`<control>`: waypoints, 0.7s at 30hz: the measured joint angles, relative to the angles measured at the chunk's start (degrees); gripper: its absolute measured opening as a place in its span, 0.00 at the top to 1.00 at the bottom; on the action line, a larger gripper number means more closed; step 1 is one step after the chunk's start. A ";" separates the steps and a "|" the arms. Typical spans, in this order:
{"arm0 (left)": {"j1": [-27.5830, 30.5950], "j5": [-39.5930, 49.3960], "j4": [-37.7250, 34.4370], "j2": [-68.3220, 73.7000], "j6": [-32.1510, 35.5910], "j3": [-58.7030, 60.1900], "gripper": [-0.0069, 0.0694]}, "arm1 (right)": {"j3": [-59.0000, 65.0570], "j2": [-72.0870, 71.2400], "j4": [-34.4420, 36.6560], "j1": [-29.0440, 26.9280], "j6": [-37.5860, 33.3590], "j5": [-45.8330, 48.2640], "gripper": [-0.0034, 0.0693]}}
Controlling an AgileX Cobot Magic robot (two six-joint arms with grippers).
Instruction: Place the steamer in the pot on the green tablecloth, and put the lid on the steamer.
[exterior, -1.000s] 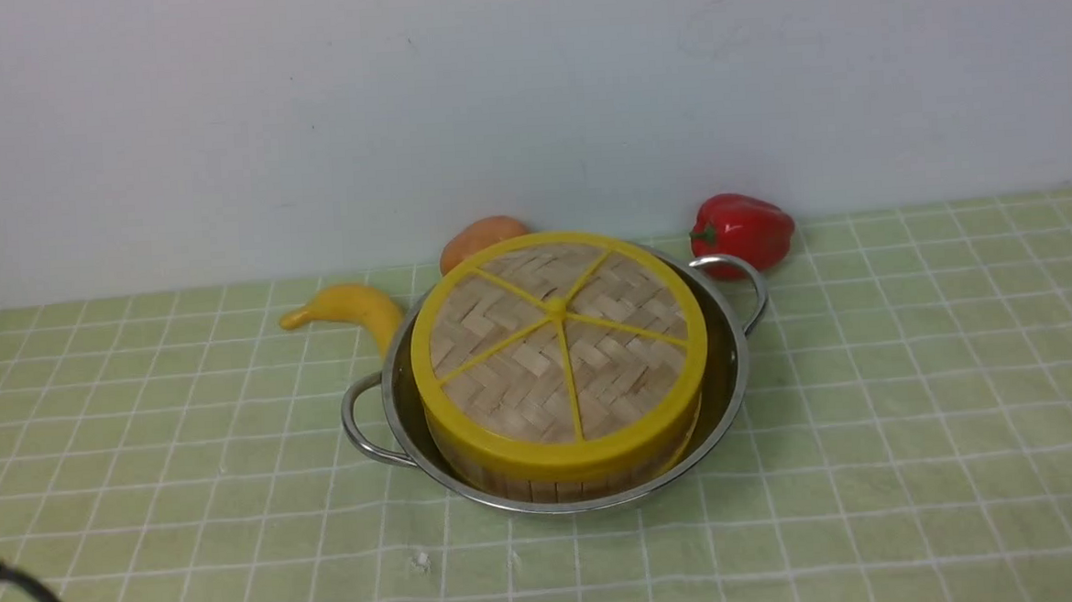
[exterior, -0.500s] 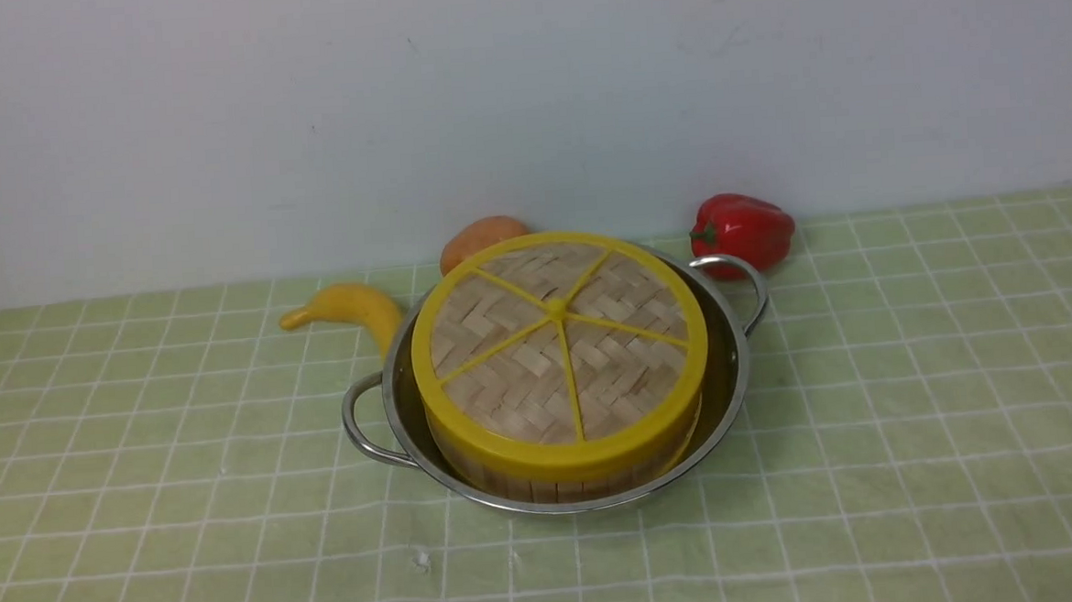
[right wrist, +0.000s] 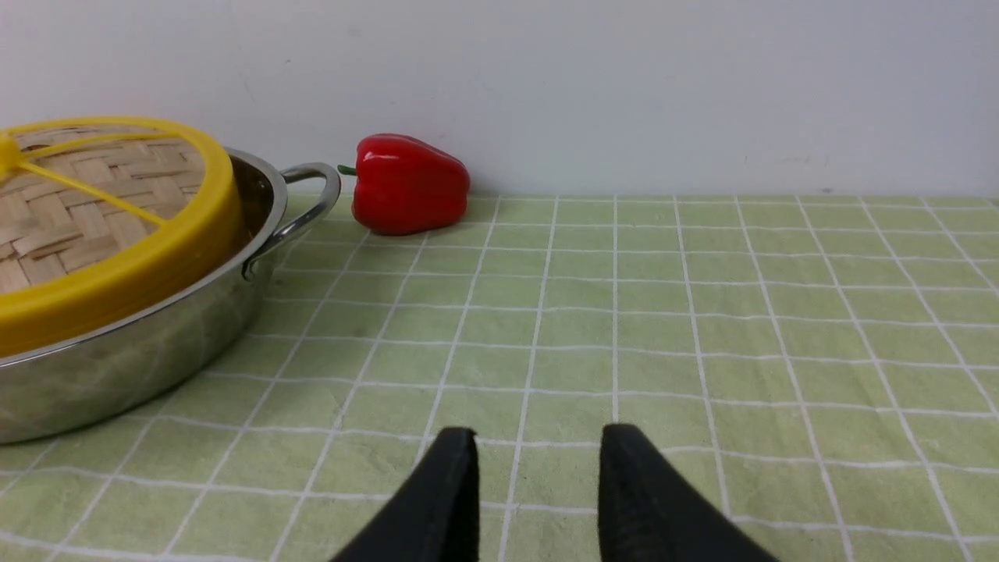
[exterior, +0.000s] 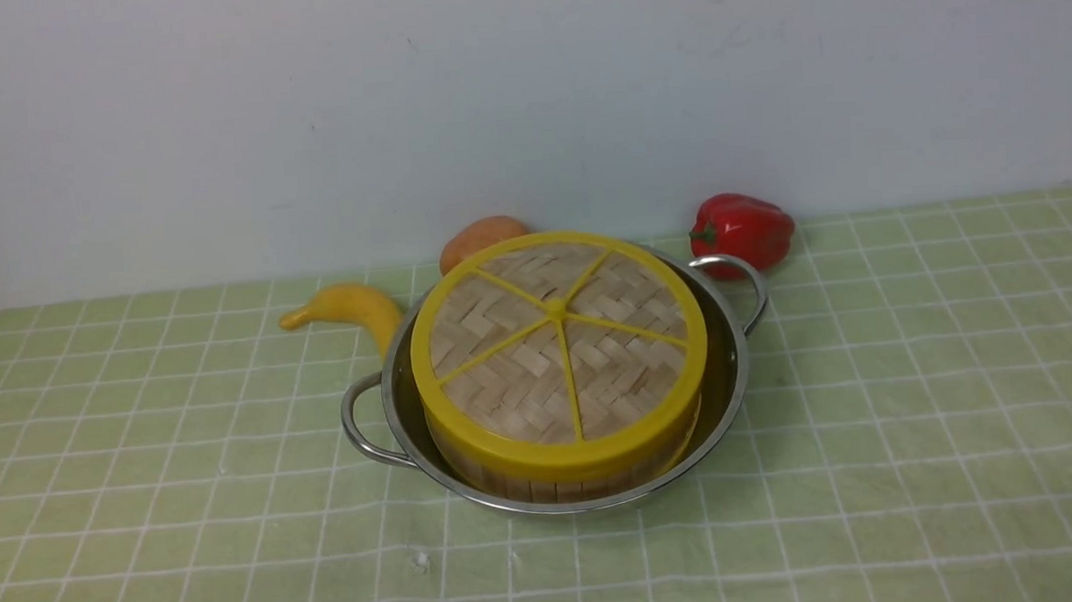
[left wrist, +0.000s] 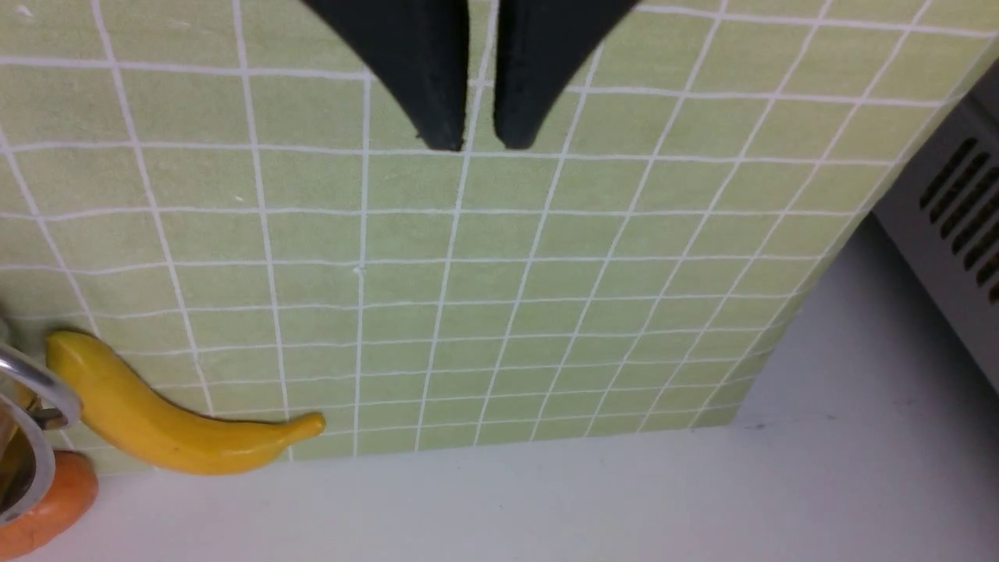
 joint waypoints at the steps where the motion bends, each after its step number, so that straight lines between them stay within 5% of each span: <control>1: 0.00 0.00 0.00 0.00 0.00 0.00 0.84 | 0.00 0.00 0.00 0.00 0.00 0.00 0.62; 21: 0.00 0.00 0.00 0.00 0.37 0.00 0.81 | 0.00 0.00 0.00 0.00 0.00 0.00 0.62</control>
